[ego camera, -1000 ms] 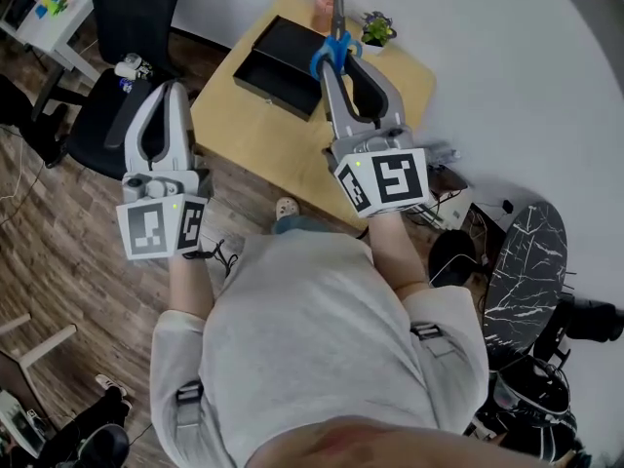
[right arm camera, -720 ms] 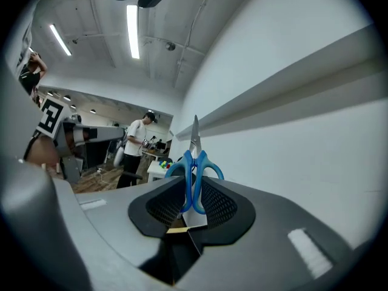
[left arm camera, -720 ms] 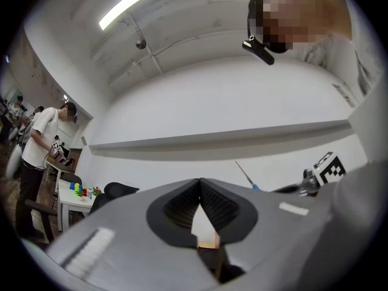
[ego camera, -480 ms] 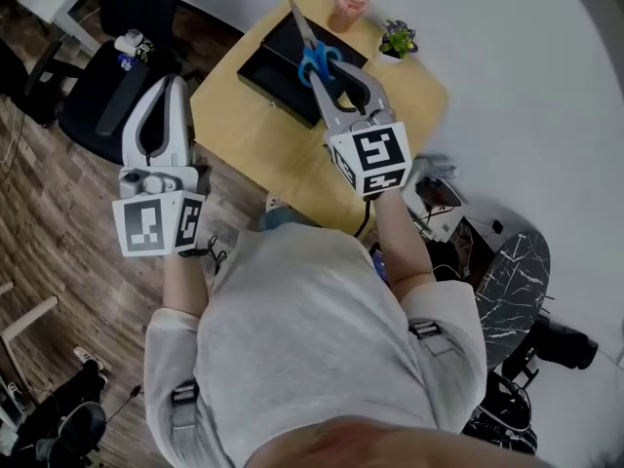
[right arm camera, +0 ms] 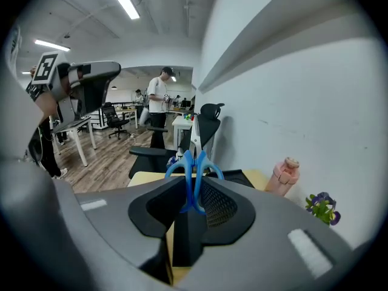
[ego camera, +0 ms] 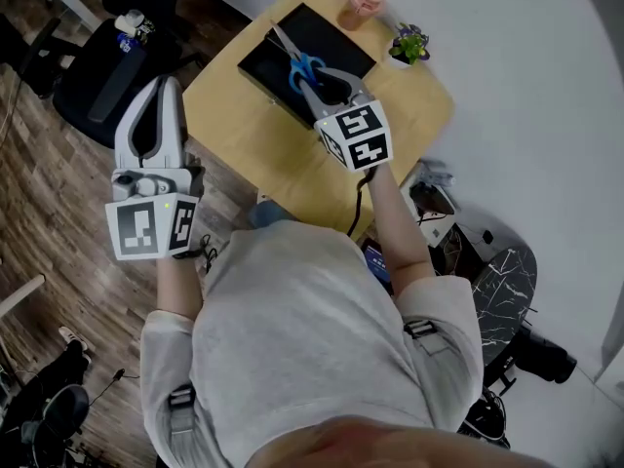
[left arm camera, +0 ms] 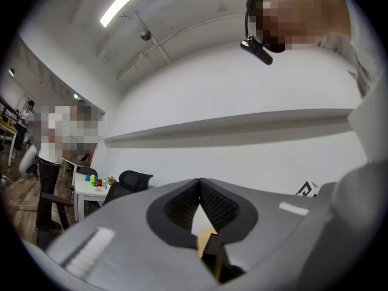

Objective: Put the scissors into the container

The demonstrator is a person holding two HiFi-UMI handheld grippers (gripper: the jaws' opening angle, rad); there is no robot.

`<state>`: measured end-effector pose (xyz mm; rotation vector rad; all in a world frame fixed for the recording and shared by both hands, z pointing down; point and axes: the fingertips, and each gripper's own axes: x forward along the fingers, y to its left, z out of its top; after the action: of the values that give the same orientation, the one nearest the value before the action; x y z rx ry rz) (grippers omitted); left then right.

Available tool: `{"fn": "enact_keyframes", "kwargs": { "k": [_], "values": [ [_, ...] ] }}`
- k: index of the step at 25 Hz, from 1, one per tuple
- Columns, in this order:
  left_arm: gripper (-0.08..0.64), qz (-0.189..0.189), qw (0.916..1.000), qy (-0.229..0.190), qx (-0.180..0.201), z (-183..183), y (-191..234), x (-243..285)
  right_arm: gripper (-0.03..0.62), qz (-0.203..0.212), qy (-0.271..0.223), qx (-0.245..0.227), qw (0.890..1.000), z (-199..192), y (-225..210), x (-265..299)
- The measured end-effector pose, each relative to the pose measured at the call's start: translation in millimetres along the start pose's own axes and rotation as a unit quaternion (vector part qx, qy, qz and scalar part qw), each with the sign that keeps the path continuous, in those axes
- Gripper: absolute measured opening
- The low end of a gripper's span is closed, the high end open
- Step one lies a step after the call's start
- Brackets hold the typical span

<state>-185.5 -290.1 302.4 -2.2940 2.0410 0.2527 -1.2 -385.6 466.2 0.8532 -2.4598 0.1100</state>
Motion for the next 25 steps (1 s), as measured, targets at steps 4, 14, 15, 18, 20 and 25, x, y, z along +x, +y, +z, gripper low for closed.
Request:
{"fn": "enact_keyframes", "kwargs": {
  "k": [4, 14, 15, 18, 20, 25],
  "values": [
    [0.057, 0.005, 1.0000, 0.008, 0.000, -7, 0, 1, 0.083, 0.019, 0.050, 0.006, 0.999, -30, -3, 18],
    [0.057, 0.023, 0.9994, 0.026, 0.000, -19, 9, -3, 0.083, 0.038, 0.145, -0.004, 0.989, -87, -3, 50],
    [0.057, 0.025, 0.9993, 0.028, 0.000, -20, 11, -4, 0.083, 0.039, 0.152, -0.003, 0.988, -91, -4, 53],
    [0.058, 0.031, 0.9990, 0.032, 0.002, -23, 13, -7, 0.083, 0.041, 0.170, 0.005, 0.984, -101, -5, 61],
    [0.058, 0.035, 0.9988, 0.035, 0.004, -24, 14, -9, 0.083, 0.046, 0.182, 0.007, 0.982, -107, -5, 65],
    [0.057, 0.044, 0.9981, 0.042, 0.008, -25, 16, -12, 0.083, 0.045, 0.215, -0.001, 0.976, -123, -7, 75]
  ]
}}
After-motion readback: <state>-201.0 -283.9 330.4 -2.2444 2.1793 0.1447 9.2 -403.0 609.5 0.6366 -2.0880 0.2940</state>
